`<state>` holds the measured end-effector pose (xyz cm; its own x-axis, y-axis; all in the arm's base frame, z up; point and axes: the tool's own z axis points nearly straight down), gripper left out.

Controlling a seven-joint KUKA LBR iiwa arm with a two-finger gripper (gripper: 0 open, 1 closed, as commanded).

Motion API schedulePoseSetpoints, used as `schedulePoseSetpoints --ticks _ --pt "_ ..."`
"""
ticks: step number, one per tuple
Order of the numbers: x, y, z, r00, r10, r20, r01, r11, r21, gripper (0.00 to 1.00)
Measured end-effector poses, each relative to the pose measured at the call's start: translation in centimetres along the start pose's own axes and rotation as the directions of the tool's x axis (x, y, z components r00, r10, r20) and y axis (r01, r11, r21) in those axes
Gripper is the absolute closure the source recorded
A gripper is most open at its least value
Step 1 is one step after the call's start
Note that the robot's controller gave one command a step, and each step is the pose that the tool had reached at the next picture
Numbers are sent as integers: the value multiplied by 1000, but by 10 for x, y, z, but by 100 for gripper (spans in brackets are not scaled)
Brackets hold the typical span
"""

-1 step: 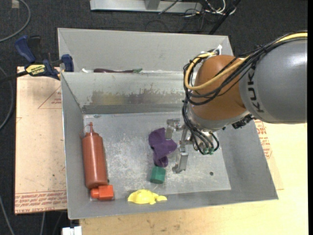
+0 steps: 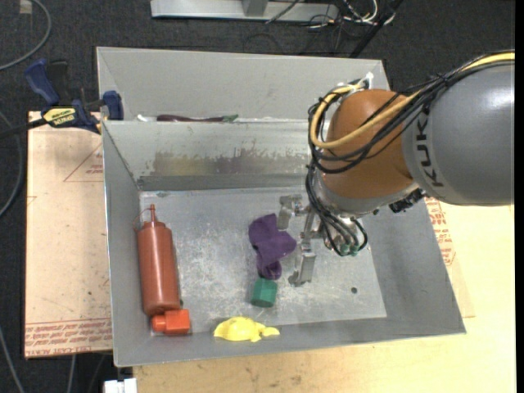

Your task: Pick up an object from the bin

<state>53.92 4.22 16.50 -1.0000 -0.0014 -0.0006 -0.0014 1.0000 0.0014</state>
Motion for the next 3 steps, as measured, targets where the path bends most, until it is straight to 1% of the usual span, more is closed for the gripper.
schedulePoseSetpoints --ticks 1,2,3 --pt "-5 7 34 981 -196 7 196 981 1 0" --pt "-2 11 90 930 -367 -5 367 930 -3 0" --pt "-15 3 50 889 -457 7 457 890 1 0"
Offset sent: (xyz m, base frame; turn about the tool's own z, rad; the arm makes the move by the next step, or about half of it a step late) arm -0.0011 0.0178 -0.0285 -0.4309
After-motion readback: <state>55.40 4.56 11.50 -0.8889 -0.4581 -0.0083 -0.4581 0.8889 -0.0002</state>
